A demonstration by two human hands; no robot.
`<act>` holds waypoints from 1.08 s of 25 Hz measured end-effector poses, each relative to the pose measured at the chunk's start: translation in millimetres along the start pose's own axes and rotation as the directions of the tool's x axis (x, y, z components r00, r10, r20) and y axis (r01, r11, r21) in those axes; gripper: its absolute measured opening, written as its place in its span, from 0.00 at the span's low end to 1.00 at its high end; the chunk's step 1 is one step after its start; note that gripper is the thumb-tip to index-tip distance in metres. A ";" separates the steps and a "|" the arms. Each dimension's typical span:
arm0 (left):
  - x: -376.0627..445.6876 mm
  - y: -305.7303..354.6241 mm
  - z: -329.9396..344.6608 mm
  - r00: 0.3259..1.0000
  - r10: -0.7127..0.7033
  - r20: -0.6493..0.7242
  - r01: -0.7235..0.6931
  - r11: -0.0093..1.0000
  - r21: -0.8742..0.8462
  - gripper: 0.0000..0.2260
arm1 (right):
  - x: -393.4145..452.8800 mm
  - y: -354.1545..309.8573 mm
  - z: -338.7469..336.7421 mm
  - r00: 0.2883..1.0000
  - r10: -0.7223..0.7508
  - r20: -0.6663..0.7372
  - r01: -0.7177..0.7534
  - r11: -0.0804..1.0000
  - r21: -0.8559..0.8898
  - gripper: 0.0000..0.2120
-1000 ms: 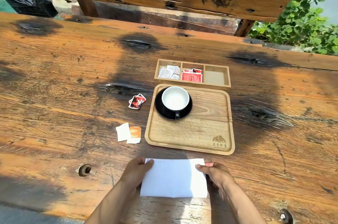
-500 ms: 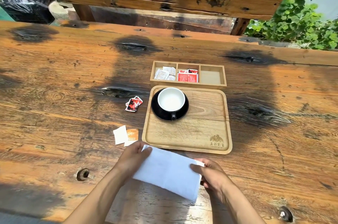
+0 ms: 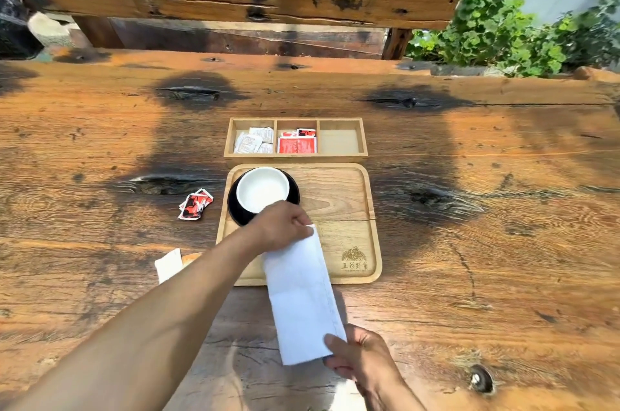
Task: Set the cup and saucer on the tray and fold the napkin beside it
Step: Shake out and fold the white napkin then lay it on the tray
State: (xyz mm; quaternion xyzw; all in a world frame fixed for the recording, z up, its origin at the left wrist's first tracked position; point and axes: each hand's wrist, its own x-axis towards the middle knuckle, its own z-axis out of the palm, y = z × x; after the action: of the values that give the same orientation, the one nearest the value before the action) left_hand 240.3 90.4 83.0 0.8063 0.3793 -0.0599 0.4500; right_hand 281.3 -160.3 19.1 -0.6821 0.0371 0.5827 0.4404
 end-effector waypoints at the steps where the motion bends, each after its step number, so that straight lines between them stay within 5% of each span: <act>1: 9.4 7.6 5.3 0.999 0.031 0.019 -0.032 0.998 0.057 0.03 | 0.1 3.4 0.2 1.000 0.007 -0.017 -0.006 0.999 0.045 0.06; 9: 46.8 29.7 43.9 0.998 0.058 -0.038 -0.046 0.963 0.266 0.09 | 13.8 5.0 13.3 0.990 0.122 -0.073 -0.101 0.966 0.239 0.08; 13: 14.7 17.1 50.8 0.979 0.029 -0.202 -0.042 0.997 -0.061 0.10 | 18.3 5.1 12.0 0.987 0.139 -0.076 -0.116 0.962 0.249 0.11; 17: -53.0 -35.6 69.9 0.882 -0.322 -0.344 0.141 0.877 -0.460 0.07 | 18.8 5.8 5.2 0.990 0.138 -0.032 -0.128 0.968 0.214 0.18; 19: -83.1 -52.7 82.8 0.848 -0.439 -0.296 0.149 0.735 -0.662 0.08 | 17.0 5.1 2.8 0.989 0.145 -0.004 -0.140 0.960 0.244 0.23; 23: -106.3 -61.2 108.2 0.850 -0.487 -0.201 0.223 0.677 -0.701 0.13 | 14.0 4.5 2.9 0.983 0.183 0.030 -0.183 0.929 0.321 0.23; 27: -126.4 -64.9 123.4 0.861 -0.506 0.046 0.324 0.477 -0.817 0.15 | 7.8 4.6 9.6 0.990 0.138 0.028 -0.140 0.942 0.304 0.21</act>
State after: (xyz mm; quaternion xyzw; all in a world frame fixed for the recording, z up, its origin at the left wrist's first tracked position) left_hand 138.2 -55.3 21.6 0.3997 0.5922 0.0918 0.6937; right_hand 273.9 -153.3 10.7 -0.5996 0.1734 0.6017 0.4983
